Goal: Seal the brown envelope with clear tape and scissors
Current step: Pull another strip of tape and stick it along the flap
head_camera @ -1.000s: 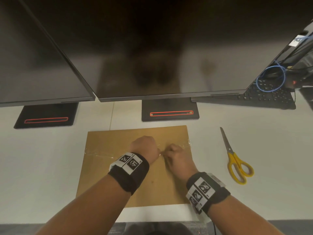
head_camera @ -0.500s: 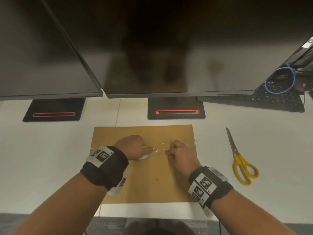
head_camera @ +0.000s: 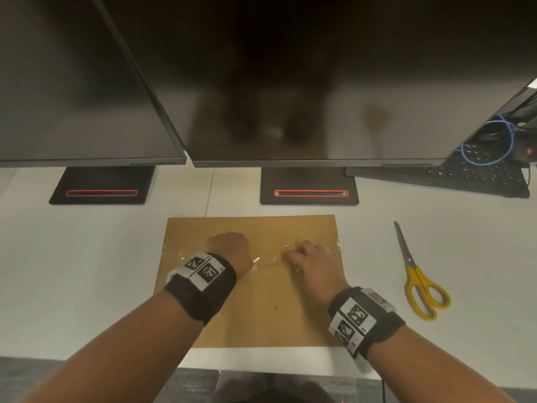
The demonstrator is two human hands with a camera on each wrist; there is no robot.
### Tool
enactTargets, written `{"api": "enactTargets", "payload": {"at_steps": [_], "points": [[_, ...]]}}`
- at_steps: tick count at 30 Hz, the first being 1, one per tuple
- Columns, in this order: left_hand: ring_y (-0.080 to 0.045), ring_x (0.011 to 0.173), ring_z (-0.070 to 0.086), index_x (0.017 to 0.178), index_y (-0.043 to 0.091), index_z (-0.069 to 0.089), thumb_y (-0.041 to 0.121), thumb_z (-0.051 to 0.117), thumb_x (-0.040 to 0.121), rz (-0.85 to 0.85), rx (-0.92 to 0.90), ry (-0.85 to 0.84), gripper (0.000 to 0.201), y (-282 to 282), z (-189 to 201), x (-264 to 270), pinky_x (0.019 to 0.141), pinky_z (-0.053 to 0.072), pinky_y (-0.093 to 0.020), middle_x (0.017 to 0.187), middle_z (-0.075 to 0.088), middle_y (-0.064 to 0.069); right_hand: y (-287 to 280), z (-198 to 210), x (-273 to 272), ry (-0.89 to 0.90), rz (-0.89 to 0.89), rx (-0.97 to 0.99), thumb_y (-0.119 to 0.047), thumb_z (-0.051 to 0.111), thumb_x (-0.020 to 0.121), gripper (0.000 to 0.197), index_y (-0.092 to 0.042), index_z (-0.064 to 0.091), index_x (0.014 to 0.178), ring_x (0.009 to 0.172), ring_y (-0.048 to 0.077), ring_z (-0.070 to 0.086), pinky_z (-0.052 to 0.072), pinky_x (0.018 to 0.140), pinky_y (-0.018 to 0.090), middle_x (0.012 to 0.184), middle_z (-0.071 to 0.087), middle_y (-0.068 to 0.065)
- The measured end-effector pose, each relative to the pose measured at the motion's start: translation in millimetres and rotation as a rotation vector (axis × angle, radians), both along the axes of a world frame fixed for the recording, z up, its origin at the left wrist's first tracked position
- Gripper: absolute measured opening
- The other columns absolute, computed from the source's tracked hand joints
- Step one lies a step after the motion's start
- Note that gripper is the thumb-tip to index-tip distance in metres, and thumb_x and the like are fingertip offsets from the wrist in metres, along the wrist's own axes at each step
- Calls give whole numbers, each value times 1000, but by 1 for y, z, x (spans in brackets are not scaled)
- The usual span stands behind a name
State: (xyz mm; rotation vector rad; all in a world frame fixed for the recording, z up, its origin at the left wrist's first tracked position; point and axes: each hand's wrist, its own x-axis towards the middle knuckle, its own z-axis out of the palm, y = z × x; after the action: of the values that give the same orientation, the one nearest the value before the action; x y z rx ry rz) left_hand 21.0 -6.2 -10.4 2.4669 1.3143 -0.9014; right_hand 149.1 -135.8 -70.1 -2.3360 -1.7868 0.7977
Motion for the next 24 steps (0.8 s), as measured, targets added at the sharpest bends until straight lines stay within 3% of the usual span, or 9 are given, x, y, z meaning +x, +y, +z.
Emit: {"api": "enactTargets", "payload": {"at_steps": [3,6,11,15,19,24], "points": [[-19,89,65,96,14,66,24,58,89,-55,14,51,15,-6,-2,7,67,44,-26,97,67,0,-3,2,-2,-48,64,-34,-11,35,96,48,-34,35,139,119,31,36,41,93,36,131,37,11],[-18,87,64,101,14,67,19,54,90,-91,18,76,17,-11,-8,13,69,43,-25,101,68,0,-5,3,-1,-58,95,-64,-14,35,97,48,-38,33,139,121,31,33,39,95,37,132,34,11],[-18,100,64,106,12,66,11,50,91,-104,6,108,22,-17,-11,22,74,44,-26,108,67,-2,-3,2,0,-35,127,-61,-18,35,97,53,-50,28,139,119,27,30,41,95,37,125,34,8],[-20,101,65,107,12,66,11,50,90,-91,0,93,23,-16,-11,24,75,45,-26,109,67,-3,-4,2,-10,-94,115,-53,-22,36,96,49,-43,31,141,123,30,30,34,99,38,129,35,9],[-21,103,64,108,12,65,13,48,92,-73,16,87,23,-16,-16,22,82,47,-28,112,67,-4,3,12,-31,-155,202,-51,-13,42,90,52,-18,34,142,130,31,29,23,108,44,142,29,15],[-22,100,64,107,12,64,34,55,91,-72,10,40,28,-13,-13,16,73,43,-28,109,67,-3,7,12,-46,-50,198,-83,-11,49,83,62,-19,34,143,132,32,27,26,111,43,147,26,12]]}}
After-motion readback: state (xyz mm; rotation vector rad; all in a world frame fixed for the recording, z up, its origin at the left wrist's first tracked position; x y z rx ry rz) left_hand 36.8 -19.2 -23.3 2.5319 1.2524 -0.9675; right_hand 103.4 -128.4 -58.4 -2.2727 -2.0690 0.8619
